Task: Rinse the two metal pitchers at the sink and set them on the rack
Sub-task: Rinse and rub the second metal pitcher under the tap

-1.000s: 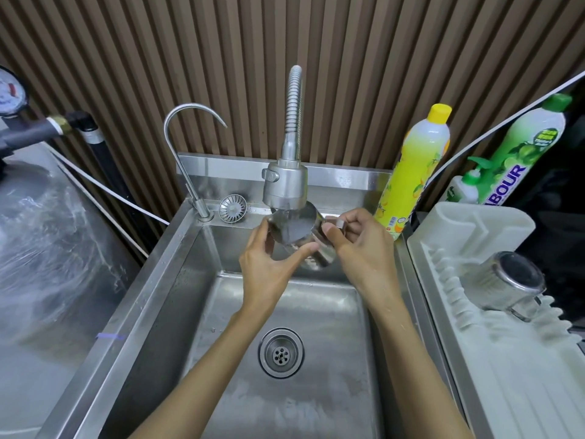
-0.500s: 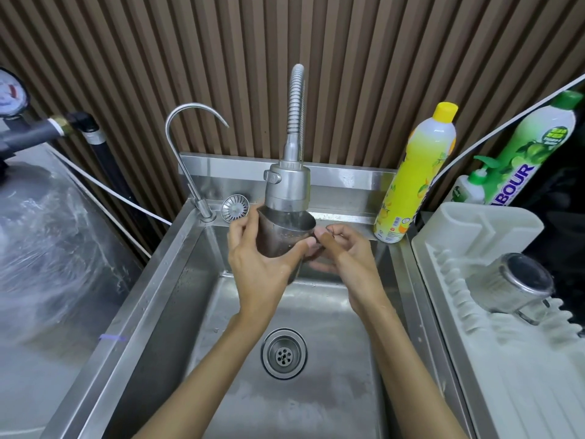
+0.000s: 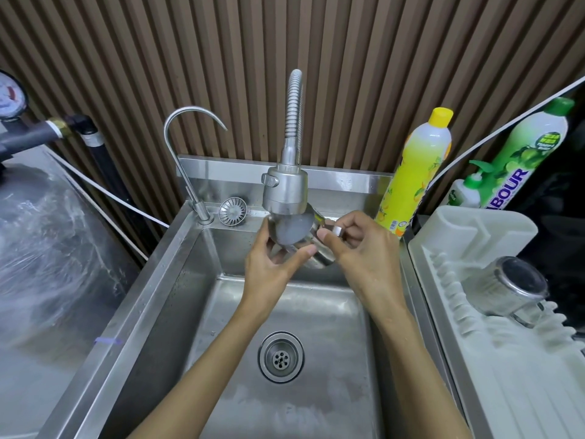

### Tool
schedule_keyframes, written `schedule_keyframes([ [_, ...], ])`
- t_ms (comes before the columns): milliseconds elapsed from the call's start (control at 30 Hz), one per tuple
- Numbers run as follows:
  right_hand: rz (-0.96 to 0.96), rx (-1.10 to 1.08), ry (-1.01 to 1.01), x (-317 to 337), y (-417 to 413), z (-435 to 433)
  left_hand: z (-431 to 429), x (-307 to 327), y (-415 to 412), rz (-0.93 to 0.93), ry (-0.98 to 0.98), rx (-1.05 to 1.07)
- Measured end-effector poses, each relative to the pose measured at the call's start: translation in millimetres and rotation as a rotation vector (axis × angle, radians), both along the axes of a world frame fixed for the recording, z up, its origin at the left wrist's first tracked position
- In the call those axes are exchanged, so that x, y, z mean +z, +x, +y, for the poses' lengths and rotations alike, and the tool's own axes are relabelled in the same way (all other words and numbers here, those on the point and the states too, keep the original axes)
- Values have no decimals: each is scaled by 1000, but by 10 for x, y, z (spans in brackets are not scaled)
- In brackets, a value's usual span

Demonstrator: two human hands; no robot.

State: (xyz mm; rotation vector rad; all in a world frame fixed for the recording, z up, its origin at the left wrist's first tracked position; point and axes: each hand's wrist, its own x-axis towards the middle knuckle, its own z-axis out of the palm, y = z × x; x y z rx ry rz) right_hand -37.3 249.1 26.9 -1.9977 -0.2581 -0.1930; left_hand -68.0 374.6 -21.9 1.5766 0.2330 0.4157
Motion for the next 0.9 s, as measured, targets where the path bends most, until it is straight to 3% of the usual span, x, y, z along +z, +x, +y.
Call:
schedule_keyframes([
  [100,137,136,286,-84,110,-4,56,47,72,-66,28,64],
  [267,363,246,764,-314,129,200,95,175,77,-153,355,243],
  [333,425,228,824,-336,96,266,87,226,42,-179,417,277],
  [533,433,120,605,-257,18,225,84,227,-54,-36,452,385],
  [667,383,21,413,-159,38,144,57,189,-56,99,390,337],
  [800,123,-93,38,-53,53,53,38,125,-74,161,287,194],
  [900,16,-92,-3,2,-14,53,16,109,-69,174,131,82],
])
